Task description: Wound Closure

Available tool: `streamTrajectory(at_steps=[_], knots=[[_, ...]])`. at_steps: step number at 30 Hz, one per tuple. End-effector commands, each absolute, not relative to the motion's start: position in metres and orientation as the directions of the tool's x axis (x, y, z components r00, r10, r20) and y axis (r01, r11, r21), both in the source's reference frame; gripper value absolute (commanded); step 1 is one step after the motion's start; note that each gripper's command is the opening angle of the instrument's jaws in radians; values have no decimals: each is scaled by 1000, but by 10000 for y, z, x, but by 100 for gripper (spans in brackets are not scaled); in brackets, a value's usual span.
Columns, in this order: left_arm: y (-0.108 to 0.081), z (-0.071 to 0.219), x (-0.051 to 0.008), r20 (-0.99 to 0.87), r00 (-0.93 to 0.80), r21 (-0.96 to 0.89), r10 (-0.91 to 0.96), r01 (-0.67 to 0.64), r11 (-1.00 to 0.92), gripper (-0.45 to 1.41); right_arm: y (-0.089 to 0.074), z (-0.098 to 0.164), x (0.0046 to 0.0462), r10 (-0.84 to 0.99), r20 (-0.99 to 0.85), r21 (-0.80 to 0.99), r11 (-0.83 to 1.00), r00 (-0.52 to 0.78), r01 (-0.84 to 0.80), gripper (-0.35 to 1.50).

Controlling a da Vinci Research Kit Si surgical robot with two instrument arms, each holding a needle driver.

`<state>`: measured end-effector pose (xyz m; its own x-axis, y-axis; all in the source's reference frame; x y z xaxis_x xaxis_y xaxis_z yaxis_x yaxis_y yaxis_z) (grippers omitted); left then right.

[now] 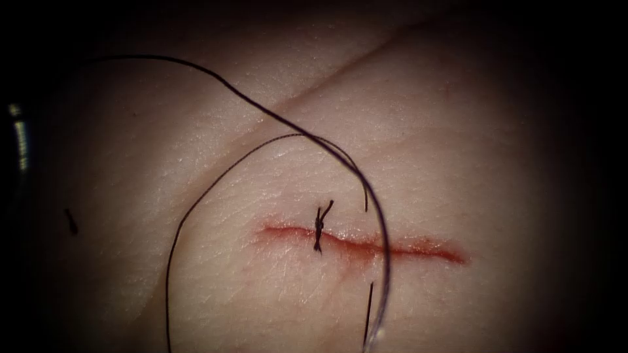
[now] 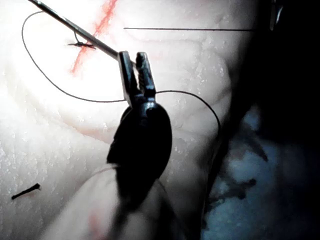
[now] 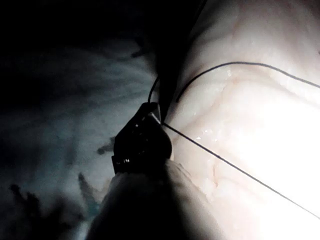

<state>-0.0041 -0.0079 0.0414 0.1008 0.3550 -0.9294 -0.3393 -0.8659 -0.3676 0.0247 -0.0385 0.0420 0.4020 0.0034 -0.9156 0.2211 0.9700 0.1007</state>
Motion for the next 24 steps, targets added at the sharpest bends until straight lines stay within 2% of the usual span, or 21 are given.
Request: streamTrajectory(at_steps=[1, 2, 3, 4, 11, 21, 24], knots=[[-86, 420, -45, -929, 97, -369, 357, -331, -869, -45, -375, 436, 248, 23, -921, 100, 978, 388, 181, 66], [-86, 422, -45, -931, 96, -363, 352, -326, -873, -45, -367, 441, 245, 31, -924, 94, 984, 381, 149, 94], [-86, 422, -45, -933, 94, -358, 346, -326, -875, -45, -356, 447, 240, 39, -926, 91, 989, 376, 121, 109], [-86, 423, -45, -935, 94, -352, 341, -324, -878, -45, -348, 453, 236, 46, -927, 92, 990, 373, 105, 114], [-79, 422, -46, -943, 114, -331, 311, -294, -896, -45, -287, 494, 203, 94, -924, 96, 995, 372, -12, 113], [-71, 432, -45, -949, 118, -316, 294, -286, -905, -45, -241, 575, 198, 67, -899, 44, 997, 433, -63, 101], [-70, 432, -44, -948, 120, -317, 294, -282, -906, -45, -236, 586, 195, 104, -896, 72, 993, 431, -90, 116]])
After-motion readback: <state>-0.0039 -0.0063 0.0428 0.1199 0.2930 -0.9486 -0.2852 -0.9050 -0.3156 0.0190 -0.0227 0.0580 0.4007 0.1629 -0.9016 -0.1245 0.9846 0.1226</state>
